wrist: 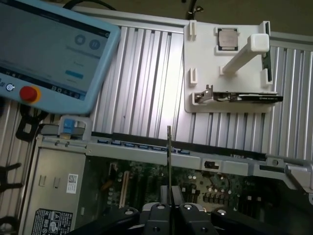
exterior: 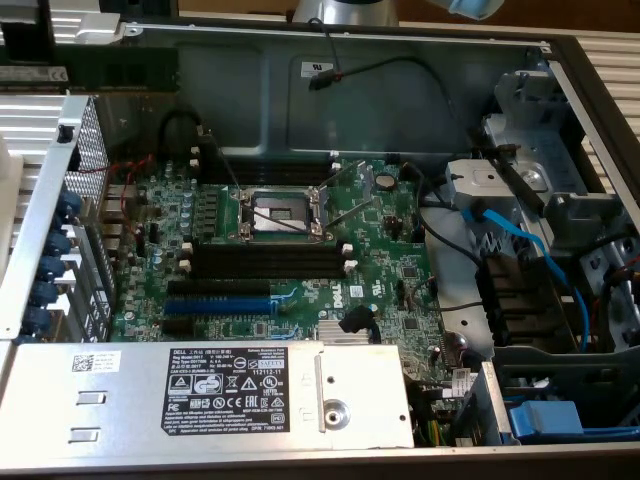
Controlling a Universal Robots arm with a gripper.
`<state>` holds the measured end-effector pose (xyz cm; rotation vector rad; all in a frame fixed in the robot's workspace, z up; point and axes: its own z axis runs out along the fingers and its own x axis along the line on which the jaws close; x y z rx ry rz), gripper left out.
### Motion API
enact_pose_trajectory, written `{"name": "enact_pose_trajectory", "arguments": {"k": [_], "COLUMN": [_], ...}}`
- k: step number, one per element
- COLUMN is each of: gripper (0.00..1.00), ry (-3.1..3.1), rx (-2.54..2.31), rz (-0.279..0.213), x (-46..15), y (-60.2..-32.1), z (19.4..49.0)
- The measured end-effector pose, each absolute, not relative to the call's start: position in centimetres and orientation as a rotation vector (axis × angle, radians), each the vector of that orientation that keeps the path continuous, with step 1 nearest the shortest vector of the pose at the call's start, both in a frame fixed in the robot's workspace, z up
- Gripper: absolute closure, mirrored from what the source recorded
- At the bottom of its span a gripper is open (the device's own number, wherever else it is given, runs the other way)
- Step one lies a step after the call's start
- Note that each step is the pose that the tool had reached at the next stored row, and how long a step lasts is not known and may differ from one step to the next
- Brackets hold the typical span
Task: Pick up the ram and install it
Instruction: 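Pick up the ram and move it above insertion slot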
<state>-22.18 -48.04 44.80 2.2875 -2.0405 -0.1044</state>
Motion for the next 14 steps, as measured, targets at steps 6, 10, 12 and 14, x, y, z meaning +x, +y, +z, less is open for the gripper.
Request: {"name": "enact_pose_trajectory", "arguments": {"k": [6,10,12,14], "gripper": [0.87,0.87,0.87,0.87], "ry": [-2.034,-2.033,-2.033,-2.033], "rx": [2.280,2.279,2.278,2.278], "rz": [-0.106,-0.108,-0.108,-0.109], "x": [-21.2,-20.2,-19.3,-18.4], "y": [-48.0,-48.0,-48.0,-48.0], "z": [44.8,44.8,44.8,44.8]}}
